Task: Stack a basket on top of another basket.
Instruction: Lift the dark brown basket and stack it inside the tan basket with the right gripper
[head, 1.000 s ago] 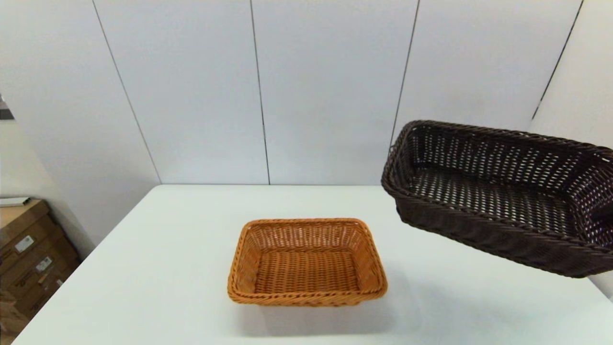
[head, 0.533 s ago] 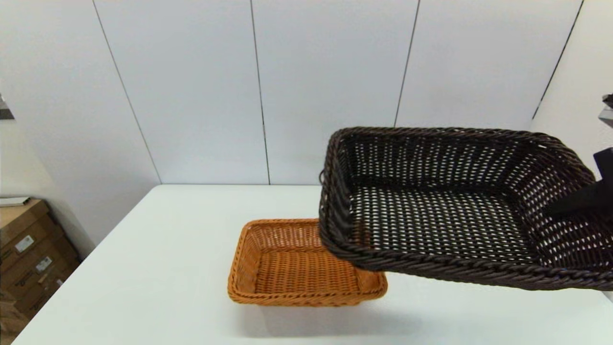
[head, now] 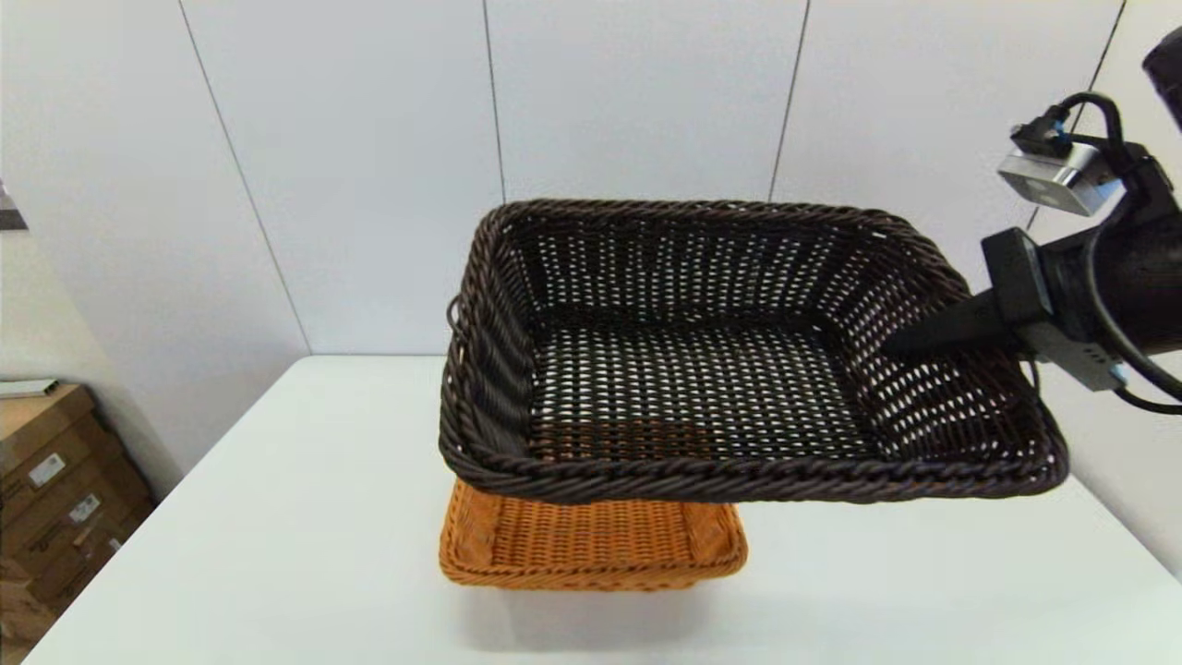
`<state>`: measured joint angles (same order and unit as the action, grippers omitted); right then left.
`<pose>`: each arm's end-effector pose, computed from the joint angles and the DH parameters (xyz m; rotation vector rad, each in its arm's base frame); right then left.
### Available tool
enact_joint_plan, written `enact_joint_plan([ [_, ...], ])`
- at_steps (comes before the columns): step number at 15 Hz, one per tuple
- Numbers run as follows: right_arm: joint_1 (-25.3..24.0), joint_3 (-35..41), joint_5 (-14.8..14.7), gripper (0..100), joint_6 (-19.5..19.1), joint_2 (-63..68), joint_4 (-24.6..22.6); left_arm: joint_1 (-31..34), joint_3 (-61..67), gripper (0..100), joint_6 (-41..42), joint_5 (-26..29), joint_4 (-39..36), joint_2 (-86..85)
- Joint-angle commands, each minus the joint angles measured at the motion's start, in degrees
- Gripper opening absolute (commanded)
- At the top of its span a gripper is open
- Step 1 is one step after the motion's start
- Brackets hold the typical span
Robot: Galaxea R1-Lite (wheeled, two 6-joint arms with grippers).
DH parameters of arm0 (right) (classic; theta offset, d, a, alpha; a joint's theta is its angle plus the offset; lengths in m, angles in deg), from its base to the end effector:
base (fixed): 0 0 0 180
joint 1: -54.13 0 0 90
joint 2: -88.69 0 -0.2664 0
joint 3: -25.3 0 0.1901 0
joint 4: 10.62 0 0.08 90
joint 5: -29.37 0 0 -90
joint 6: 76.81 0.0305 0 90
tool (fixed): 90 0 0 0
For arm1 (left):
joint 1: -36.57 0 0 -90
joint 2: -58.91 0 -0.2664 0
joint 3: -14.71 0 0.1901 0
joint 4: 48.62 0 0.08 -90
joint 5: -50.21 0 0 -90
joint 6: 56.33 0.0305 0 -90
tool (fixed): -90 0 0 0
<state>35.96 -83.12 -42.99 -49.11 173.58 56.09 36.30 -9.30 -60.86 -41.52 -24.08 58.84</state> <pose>0.2157 0.0805 0.2666 0.4412 0.8936 0.3978 0.0176 0.0008 0.0764 -0.0789 0.0070 0.0258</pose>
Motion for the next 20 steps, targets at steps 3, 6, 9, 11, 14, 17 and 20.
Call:
enact_joint_plan([
  [3,-5.5,0.0,-2.3,0,5.8,11.1,-10.0,0.0,0.0,100,0.0,0.0,0.0,0.0],
  [6,-7.1,-0.1,-4.2,0,6.4,16.8,-13.7,0.0,0.0,100,0.0,0.0,0.0,0.0],
  [9,-7.9,0.0,-4.4,0,6.4,21.5,-15.7,0.0,0.0,100,0.0,0.0,0.0,0.0],
  [11,-8.5,0.0,-4.4,0,6.8,22.8,-15.8,0.0,0.0,100,0.0,0.0,0.0,0.0],
  [14,-8.7,0.2,-4.4,0,7.2,23.5,-15.4,0.0,0.0,100,0.0,0.0,0.0,0.0],
  [17,-8.6,1.4,-4.3,0,7.5,23.6,-15.5,0.0,0.0,100,0.0,0.0,0.0,0.0],
  [20,-8.7,1.5,-4.4,0,7.5,24.6,-15.5,0.0,0.0,100,0.0,0.0,0.0,0.0],
])
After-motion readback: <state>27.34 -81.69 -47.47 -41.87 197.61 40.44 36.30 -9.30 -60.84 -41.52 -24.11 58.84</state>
